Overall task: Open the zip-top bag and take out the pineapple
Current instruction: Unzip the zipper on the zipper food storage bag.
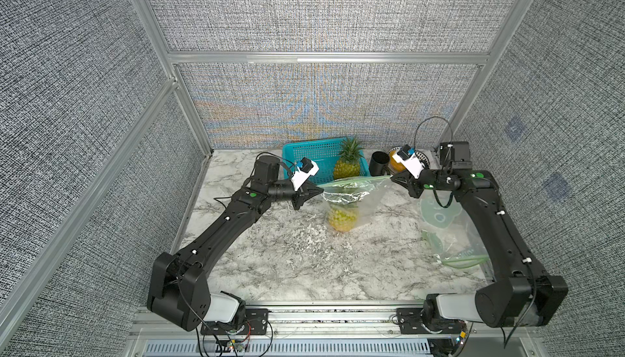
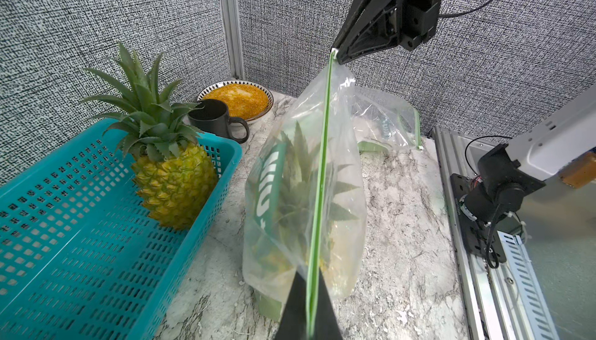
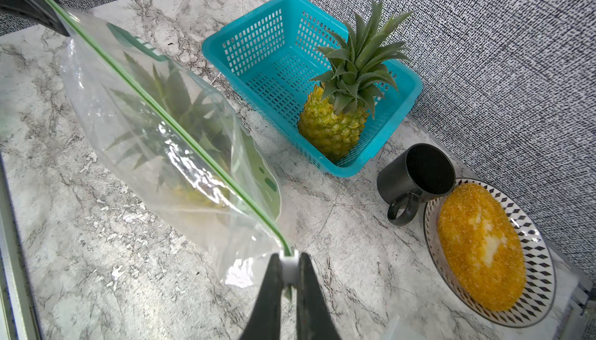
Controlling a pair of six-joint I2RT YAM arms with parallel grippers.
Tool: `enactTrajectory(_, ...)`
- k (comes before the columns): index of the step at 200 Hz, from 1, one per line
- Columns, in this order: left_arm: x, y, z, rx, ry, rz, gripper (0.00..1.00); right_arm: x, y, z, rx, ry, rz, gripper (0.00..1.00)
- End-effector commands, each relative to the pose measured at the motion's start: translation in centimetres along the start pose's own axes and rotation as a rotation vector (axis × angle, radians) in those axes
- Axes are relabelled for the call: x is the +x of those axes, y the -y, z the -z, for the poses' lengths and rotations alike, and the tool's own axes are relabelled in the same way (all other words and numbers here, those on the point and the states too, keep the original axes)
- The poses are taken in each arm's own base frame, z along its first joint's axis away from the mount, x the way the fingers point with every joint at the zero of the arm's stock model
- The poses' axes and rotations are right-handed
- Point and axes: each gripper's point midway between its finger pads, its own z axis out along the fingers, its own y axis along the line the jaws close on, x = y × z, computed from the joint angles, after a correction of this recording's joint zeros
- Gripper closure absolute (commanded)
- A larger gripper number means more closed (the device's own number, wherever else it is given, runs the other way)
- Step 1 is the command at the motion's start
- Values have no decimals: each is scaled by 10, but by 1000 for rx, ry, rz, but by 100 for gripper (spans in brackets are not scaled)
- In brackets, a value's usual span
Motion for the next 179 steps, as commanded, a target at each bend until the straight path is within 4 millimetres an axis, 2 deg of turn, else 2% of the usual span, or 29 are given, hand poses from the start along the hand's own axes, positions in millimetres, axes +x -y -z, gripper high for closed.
enactTrajectory(1,-2,0,4,-8,-3,-7,100,5,19,6,104,-41,5,100)
enactTrajectory(40,-7,1,0,30,7,10,100,-15,-9,3,-33,53,22,100)
enactTrajectory(102,-9,7,-16,78,-4,12,100,-29,-54,-19,-163,68,77,100)
enactTrajectory(124,-6,9,-21,90,-19,18,100,-31,-61,-22,-178,66,84,100)
enactTrajectory(158,-1,7,-25,83,-37,23,100,-36,-59,-22,-151,71,87,100)
enactTrajectory(171,1,7,-26,80,-41,25,100,-41,-55,-17,-111,80,91,83)
enactTrajectory(179,1,7,-26,78,-43,25,100,-45,-52,-13,-84,91,96,78)
